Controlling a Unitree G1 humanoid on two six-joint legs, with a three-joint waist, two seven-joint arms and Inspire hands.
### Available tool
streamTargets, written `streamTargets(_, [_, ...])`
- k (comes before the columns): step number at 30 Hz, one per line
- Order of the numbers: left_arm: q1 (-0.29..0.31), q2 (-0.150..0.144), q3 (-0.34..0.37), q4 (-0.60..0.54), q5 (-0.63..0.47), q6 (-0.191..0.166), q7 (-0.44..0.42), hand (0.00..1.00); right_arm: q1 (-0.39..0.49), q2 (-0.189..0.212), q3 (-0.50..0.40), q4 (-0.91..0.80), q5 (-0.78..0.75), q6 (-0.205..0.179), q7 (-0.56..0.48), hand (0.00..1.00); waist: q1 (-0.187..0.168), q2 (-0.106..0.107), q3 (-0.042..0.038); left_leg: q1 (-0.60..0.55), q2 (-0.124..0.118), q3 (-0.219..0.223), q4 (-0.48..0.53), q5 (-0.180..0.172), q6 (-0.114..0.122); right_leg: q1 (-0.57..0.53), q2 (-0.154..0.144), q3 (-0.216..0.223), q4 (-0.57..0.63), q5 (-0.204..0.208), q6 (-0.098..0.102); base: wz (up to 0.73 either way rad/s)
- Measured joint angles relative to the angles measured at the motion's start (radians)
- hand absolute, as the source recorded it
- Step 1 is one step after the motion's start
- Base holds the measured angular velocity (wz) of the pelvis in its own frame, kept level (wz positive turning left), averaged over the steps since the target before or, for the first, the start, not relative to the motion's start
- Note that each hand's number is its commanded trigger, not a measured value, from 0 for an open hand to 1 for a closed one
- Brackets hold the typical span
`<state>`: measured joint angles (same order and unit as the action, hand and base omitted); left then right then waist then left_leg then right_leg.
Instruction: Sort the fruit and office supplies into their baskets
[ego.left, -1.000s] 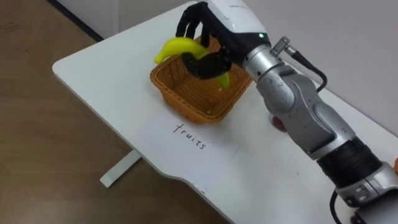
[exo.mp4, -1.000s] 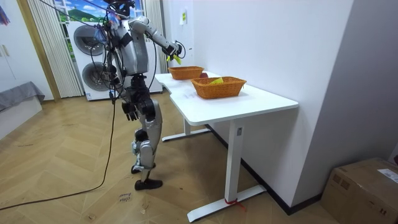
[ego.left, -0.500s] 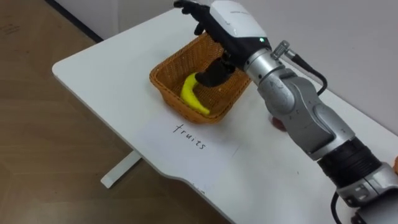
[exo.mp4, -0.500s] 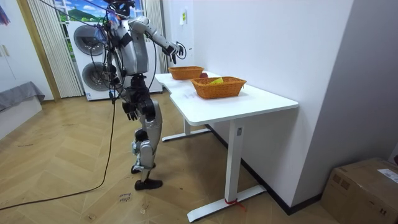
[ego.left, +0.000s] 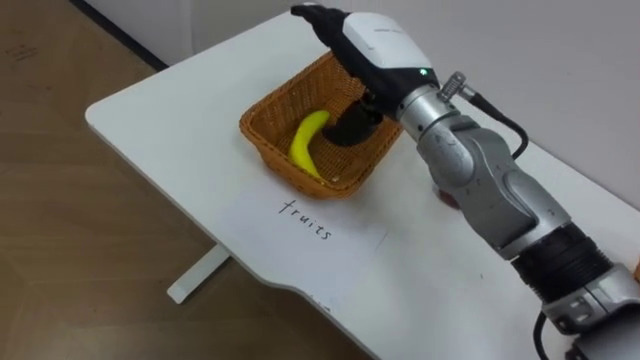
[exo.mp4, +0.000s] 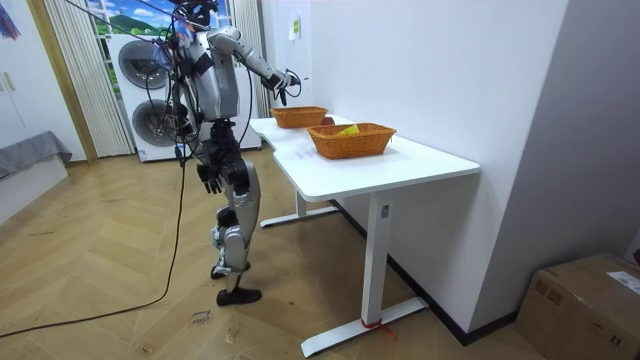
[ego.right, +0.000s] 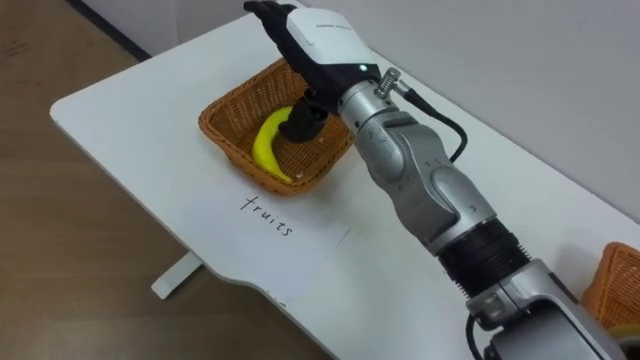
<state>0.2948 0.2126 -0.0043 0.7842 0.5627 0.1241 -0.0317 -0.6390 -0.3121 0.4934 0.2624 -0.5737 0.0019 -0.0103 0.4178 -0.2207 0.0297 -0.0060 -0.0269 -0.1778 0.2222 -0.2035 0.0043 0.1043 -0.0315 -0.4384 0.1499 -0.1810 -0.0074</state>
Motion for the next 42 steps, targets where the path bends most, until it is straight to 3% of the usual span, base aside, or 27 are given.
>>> streamTargets(11, [0.018,0.0,0.003,-0.001,-0.001,0.0,0.004,0.0,0.0,-0.007,-0.01,0.0,-0.021,-0.001,-0.001,0.0,-0.031,0.006,-0.0026,-0.001,-0.003,-0.004,0.013,0.0,0.001,0.01,-0.002,-0.003,0.0,0.0,0.0,0.01])
streamTargets(14, [0.026,-0.007,0.001,-0.002,-0.002,0.001,0.032,0.0,0.0,-0.007,-0.025,0.001,0.013,-0.001,-0.003,0.0,-0.05,0.019,-0.0091,0.011,-0.003,-0.001,0.012,0.0,0.001,0.018,-0.003,-0.002,0.0,0.0,0.0,-0.03])
streamTargets(23, [0.047,-0.026,0.002,-0.019,-0.013,0.0,0.067,0.0,0.019,-0.009,-0.191,0.001,0.159,-0.004,-0.035,0.0,-0.091,0.044,-0.0183,0.022,-0.004,0.007,0.015,0.002,0.001,0.037,-0.004,0.008,0.003,0.0,0.0,-0.01])
streamTargets(27, [0.057,-0.037,0.002,-0.016,-0.019,0.001,0.072,0.0,0.035,-0.009,-0.252,-0.004,0.265,-0.012,-0.069,0.0,-0.112,0.064,-0.0158,0.036,-0.005,0.009,0.015,0.002,0.002,0.051,-0.004,0.019,0.002,0.0,0.0,-0.03])
streamTargets(33, [0.086,-0.054,-0.002,-0.024,-0.019,0.018,0.071,0.0,0.045,-0.009,-0.288,-0.001,0.291,-0.012,-0.121,0.0,-0.163,0.097,-0.0185,0.036,-0.006,0.007,0.015,0.002,0.002,0.052,-0.004,0.013,0.002,0.0,0.0,0.01])
streamTargets(38, [0.101,-0.065,-0.011,-0.038,-0.022,0.023,0.07,0.0,0.09,-0.009,-0.321,0.001,0.335,-0.011,-0.13,0.0,-0.183,0.121,-0.0235,0.037,-0.007,0.007,0.014,0.004,0.004,0.054,-0.007,0.011,0.002,0.0,0.0,0.03])
streamTargets(42, [0.105,-0.068,-0.021,-0.038,-0.034,0.022,0.069,0.0,0.112,-0.01,-0.322,0.054,0.45,-0.011,-0.141,0.0,-0.199,0.137,-0.0194,0.042,-0.007,0.008,0.011,0.005,0.006,0.057,-0.011,0.009,0.003,0.0,0.001,-0.02])
